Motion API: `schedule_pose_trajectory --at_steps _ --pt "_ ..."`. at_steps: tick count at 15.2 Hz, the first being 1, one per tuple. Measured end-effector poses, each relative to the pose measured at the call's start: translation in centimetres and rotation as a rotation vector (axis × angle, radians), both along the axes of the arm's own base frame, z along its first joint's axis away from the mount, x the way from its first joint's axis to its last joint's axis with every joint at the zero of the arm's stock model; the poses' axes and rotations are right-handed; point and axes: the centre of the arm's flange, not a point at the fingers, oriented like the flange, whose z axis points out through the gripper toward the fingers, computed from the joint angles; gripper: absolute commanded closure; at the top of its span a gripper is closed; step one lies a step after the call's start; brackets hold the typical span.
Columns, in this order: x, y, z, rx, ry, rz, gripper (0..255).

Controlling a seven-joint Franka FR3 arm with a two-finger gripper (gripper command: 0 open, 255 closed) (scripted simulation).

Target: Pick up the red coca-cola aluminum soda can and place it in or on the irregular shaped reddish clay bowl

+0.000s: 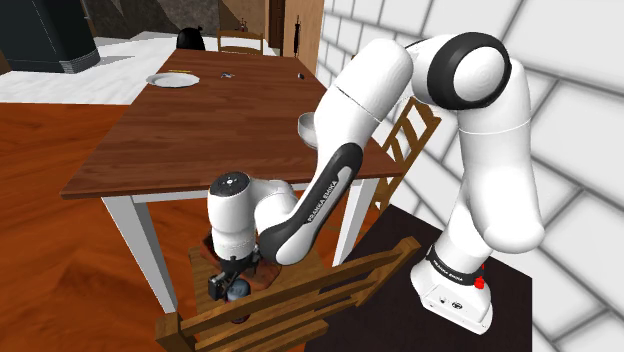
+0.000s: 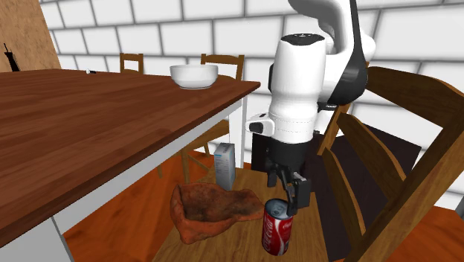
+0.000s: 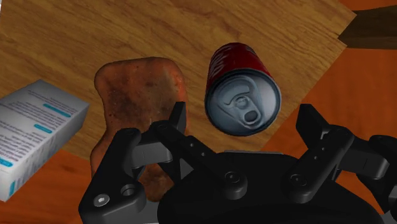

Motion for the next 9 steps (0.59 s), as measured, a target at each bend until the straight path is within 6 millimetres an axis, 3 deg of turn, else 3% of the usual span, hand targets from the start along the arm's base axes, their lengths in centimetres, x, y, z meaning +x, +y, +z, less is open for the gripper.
schedule_pose_trajectory --at_steps 6,9 --pt "0.2 0.4 -3.4 -0.002 -0.001 0.0 0" --pt "0.2 0.5 -4.0 -0.002 -0.001 0.0 0"
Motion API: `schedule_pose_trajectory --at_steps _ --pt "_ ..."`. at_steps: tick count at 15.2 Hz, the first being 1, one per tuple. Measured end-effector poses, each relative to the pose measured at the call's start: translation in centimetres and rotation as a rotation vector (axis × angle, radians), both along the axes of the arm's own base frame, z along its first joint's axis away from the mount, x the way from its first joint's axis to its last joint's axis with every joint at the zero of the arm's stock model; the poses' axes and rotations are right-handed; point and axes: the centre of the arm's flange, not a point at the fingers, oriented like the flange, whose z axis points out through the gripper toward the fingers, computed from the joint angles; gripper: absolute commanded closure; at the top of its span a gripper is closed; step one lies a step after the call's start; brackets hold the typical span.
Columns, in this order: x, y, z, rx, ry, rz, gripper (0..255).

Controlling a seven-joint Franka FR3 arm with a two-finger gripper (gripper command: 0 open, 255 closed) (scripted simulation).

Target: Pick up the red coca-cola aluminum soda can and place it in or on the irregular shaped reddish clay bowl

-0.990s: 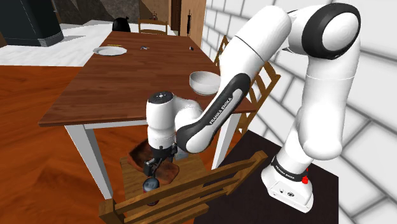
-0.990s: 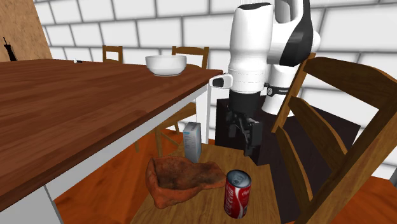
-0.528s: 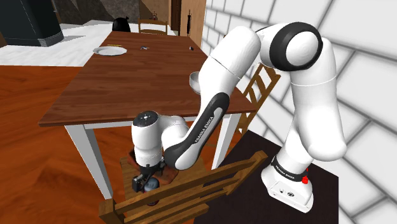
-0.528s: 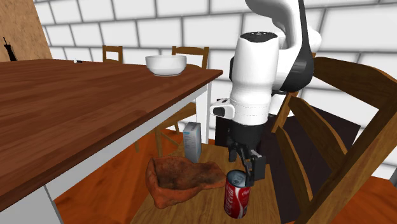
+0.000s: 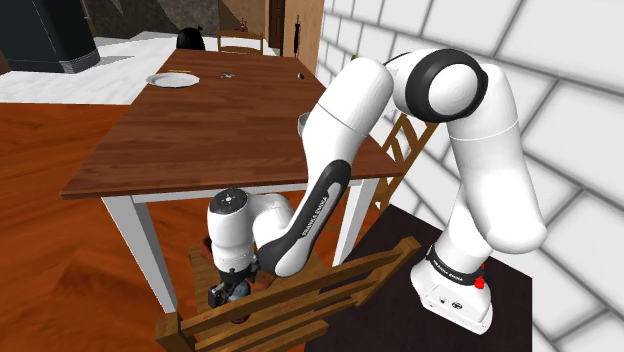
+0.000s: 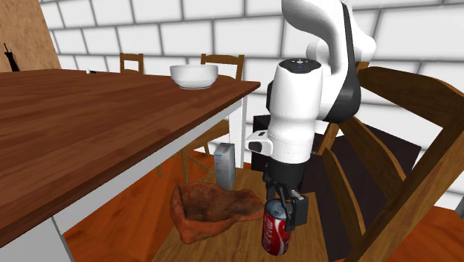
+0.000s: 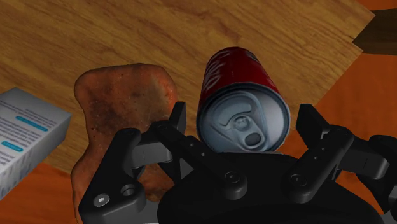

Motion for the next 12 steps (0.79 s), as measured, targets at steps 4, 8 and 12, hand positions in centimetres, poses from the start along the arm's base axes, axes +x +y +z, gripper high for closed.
schedule_pose_trajectory --at_steps 4,8,12 --pt "-0.01 -0.01 -0.05 0.0 0.0 0.0 0" --pt "0.18 0.04 0.2 0.004 -0.006 -0.001 255" --pt "0.18 -0.02 0.22 0.004 -0.006 -0.001 255"
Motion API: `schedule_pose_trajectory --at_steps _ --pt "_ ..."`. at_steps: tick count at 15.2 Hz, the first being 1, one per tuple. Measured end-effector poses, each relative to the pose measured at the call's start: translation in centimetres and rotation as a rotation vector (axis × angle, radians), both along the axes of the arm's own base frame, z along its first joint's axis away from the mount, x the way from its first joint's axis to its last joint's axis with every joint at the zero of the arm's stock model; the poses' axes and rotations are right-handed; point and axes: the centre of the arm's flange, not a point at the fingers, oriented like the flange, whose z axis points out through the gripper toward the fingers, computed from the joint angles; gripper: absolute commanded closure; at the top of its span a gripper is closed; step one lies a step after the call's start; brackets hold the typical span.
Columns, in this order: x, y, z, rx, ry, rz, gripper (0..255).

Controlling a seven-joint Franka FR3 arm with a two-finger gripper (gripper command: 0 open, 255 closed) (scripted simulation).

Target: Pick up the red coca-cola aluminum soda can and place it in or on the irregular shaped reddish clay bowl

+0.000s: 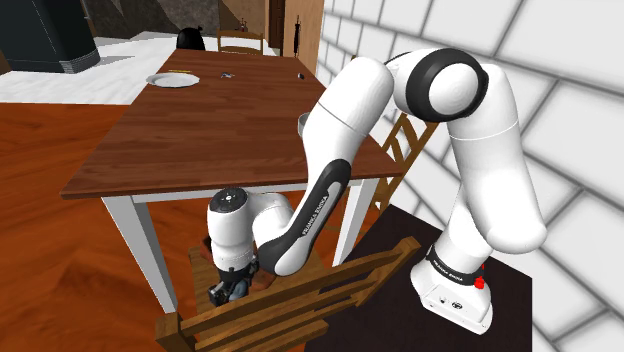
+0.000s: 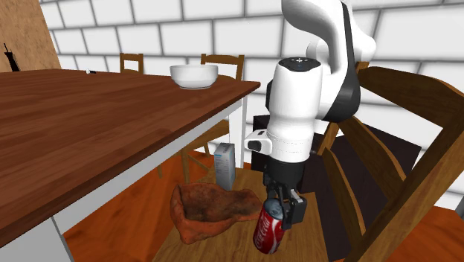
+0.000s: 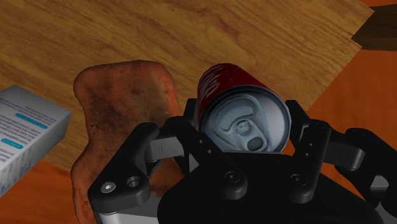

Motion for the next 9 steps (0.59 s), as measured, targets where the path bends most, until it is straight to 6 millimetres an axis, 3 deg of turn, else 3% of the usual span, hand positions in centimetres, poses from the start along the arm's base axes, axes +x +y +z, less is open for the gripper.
schedule_pose_trajectory --at_steps 4,9 --pt "-0.1 0.0 0.1 -0.002 0.003 0.0 255" --pt "-0.1 0.0 2.3 -0.004 0.005 0.001 255"
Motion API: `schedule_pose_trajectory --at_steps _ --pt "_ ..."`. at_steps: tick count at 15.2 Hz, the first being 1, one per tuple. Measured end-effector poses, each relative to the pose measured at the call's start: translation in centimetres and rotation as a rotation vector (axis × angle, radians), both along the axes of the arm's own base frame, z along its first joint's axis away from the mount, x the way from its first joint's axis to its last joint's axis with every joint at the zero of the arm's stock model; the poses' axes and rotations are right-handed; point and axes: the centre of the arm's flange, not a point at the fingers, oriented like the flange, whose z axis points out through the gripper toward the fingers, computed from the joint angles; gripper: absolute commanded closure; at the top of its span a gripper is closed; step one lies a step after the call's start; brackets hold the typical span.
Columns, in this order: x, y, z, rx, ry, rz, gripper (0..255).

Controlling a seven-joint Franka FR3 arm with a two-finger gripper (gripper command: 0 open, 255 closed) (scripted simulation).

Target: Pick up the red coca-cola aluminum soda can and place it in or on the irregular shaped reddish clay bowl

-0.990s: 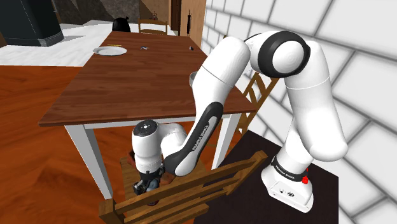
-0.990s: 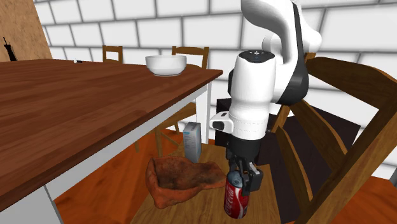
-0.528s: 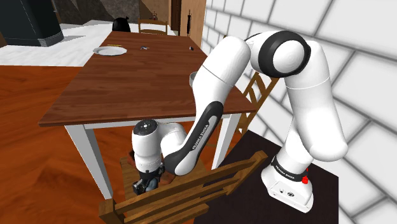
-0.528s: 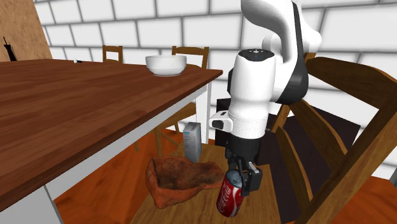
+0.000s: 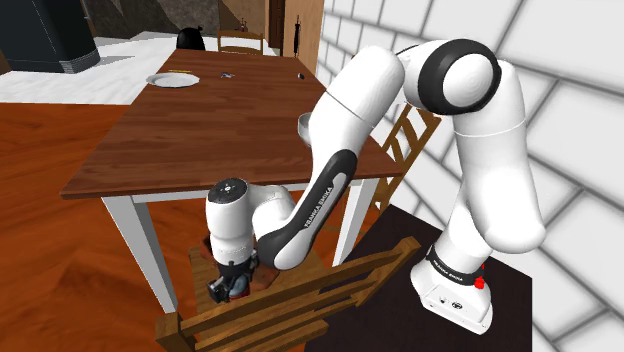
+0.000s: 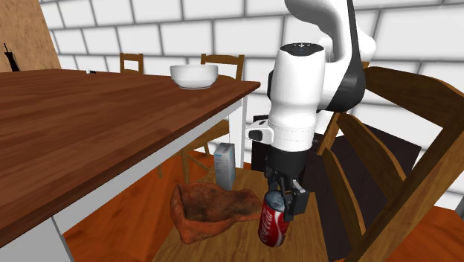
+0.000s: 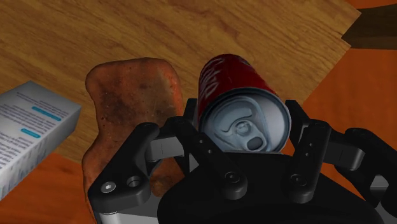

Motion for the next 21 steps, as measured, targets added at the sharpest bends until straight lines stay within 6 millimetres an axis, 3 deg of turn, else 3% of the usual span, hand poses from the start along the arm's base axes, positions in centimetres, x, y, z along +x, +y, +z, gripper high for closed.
schedule_pose_trajectory --at_steps 21 --pt "0.0 0.1 11.1 0.0 0.0 0.0 255"
